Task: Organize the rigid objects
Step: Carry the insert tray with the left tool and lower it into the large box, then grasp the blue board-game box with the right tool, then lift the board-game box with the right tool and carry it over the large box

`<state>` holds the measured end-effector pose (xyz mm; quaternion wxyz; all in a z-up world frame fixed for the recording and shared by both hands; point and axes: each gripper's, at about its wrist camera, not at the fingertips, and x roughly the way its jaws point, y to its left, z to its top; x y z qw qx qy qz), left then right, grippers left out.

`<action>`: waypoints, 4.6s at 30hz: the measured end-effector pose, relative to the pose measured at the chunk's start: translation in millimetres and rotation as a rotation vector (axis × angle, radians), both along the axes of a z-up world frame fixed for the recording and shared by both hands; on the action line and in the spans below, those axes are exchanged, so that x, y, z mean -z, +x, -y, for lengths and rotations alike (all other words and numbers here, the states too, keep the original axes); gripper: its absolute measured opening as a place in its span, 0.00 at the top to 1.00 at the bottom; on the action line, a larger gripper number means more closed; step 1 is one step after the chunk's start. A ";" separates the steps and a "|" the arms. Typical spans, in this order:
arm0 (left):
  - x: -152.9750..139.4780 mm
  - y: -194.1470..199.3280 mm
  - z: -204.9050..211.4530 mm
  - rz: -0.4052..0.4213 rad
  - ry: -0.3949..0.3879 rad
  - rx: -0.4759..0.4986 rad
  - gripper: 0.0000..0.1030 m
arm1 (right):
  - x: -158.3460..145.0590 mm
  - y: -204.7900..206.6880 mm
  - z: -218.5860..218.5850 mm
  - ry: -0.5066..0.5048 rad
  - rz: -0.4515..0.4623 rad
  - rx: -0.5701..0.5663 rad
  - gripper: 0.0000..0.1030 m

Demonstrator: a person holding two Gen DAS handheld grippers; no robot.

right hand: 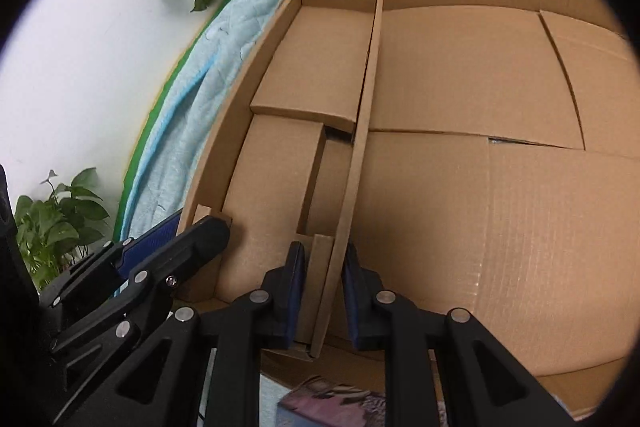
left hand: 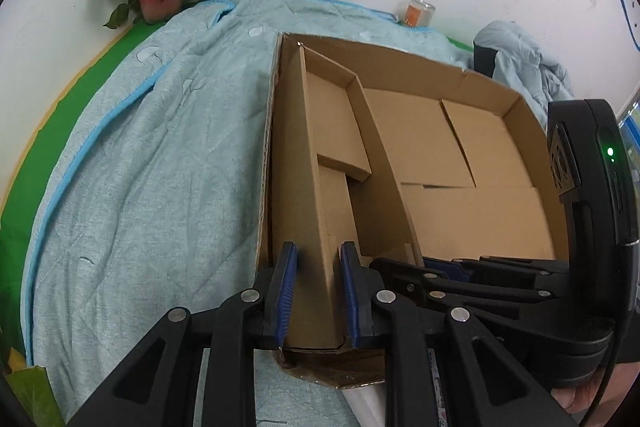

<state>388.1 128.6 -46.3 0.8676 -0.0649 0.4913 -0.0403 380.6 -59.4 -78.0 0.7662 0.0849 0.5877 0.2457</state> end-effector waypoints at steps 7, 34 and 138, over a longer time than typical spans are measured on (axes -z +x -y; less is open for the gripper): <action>1.5 -17.1 5.0 0.007 0.039 -0.005 0.86 | 4.7 5.1 -2.0 0.004 -0.031 0.000 0.79; -54.2 -229.0 126.2 0.433 0.025 0.148 0.99 | -63.6 -222.3 179.9 -0.085 0.515 0.247 0.86; -56.7 -19.5 133.6 0.076 -0.180 0.156 0.30 | -75.5 -166.2 118.0 -0.067 0.414 0.044 0.10</action>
